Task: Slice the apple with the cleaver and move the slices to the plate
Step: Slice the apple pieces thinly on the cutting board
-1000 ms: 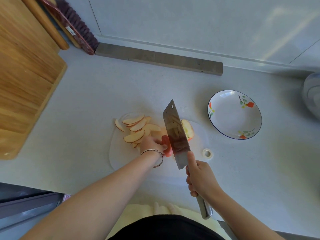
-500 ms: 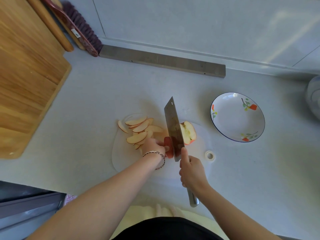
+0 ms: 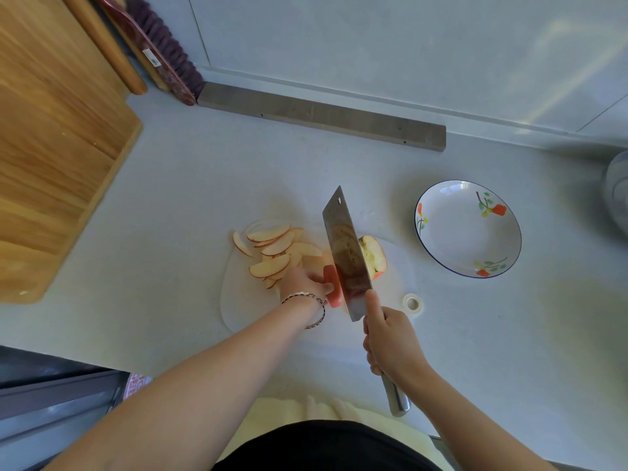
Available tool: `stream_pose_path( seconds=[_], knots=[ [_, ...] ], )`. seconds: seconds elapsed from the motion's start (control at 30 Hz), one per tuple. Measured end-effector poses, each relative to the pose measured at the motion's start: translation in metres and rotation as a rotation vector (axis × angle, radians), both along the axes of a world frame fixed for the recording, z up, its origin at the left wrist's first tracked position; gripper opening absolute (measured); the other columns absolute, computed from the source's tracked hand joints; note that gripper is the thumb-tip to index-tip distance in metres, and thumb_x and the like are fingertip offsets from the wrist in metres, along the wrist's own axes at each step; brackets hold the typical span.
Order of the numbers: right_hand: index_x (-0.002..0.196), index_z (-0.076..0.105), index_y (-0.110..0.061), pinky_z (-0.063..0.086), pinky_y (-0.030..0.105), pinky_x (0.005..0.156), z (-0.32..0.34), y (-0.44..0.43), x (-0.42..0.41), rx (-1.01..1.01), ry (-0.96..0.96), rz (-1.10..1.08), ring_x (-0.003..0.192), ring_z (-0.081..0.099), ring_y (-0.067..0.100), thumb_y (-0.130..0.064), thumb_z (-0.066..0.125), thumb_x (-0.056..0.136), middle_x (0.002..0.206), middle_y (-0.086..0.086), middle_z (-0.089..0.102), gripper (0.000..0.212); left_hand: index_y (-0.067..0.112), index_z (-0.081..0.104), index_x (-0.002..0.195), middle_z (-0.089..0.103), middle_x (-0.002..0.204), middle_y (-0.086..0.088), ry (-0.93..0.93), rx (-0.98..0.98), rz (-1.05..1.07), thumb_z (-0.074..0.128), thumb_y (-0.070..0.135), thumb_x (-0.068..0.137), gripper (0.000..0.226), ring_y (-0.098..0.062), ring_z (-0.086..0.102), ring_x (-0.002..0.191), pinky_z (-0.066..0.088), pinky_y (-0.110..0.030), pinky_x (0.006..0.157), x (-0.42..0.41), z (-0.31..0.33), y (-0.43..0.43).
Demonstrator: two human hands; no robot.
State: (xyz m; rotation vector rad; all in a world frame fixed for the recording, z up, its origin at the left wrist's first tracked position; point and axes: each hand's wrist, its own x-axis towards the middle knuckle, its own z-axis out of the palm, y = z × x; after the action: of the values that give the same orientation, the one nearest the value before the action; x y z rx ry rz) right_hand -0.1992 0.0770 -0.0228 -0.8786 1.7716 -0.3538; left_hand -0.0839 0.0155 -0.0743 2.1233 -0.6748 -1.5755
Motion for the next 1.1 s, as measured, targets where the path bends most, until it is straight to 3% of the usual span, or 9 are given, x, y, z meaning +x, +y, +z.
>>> stream_pose_path(
  seconds=[0.23,0.53,0.63,0.83,0.93,1.1],
  knots=[
    [0.07,0.04,-0.008,0.032,0.018,0.038,-0.002,0.003,0.001,0.003,0.026,0.042,0.038,0.033,0.013,-0.053,0.027,0.095,0.055,0.005,0.036,0.054,0.004,0.067,0.086,0.071,0.096,-0.018,-0.012,0.006,-0.004,0.073,0.001,0.074,0.013,-0.033,0.068,0.09,0.055,-0.045,0.087,0.001,-0.005,0.0],
    [0.067,0.04,-0.01,0.032,0.018,0.039,0.002,0.016,-0.006,0.063,0.038,0.064,0.034,0.031,0.01,-0.053,0.025,0.096,0.052,0.003,0.034,0.053,0.003,0.069,0.089,0.071,0.094,-0.016,-0.028,0.0,-0.006,0.072,0.001,0.075,0.014,-0.034,0.068,0.089,0.055,-0.044,0.086,0.001,-0.006,0.0],
    [0.065,0.037,-0.011,0.033,0.02,0.039,-0.003,0.014,-0.005,0.064,0.051,0.075,0.035,0.032,0.011,-0.052,0.025,0.097,0.051,0.002,0.033,0.053,0.007,0.066,0.073,0.07,0.092,-0.019,-0.011,-0.006,0.01,0.07,-0.004,0.075,0.012,-0.035,0.068,0.087,0.055,-0.046,0.084,0.0,-0.007,-0.001],
    [0.07,0.039,-0.012,0.033,0.034,0.057,-0.031,0.008,0.012,-0.029,0.113,0.071,0.056,0.035,0.022,-0.062,0.025,0.088,0.059,0.007,0.035,0.056,0.006,0.07,0.078,0.071,0.088,-0.019,0.004,-0.012,0.024,0.072,-0.004,0.071,0.012,-0.035,0.068,0.084,0.056,-0.046,0.082,0.0,-0.014,0.0],
    [0.064,0.036,-0.012,0.035,0.031,0.054,-0.033,0.002,0.012,-0.043,0.067,0.018,0.05,0.036,0.02,-0.06,0.026,0.091,0.055,0.006,0.038,0.056,0.004,0.071,0.086,0.071,0.089,-0.019,0.001,-0.032,0.011,0.07,-0.003,0.074,0.014,-0.036,0.068,0.086,0.055,-0.046,0.084,-0.002,-0.016,0.003],
    [0.071,0.04,-0.009,0.031,0.019,0.038,-0.023,-0.003,0.001,0.009,-0.042,-0.044,0.039,0.031,0.013,-0.052,0.03,0.096,0.053,0.004,0.035,0.051,0.0,0.069,0.093,0.069,0.089,-0.019,0.022,-0.036,0.055,0.066,-0.006,0.078,0.017,-0.035,0.068,0.085,0.057,-0.047,0.081,-0.004,-0.007,0.005]
  ],
)
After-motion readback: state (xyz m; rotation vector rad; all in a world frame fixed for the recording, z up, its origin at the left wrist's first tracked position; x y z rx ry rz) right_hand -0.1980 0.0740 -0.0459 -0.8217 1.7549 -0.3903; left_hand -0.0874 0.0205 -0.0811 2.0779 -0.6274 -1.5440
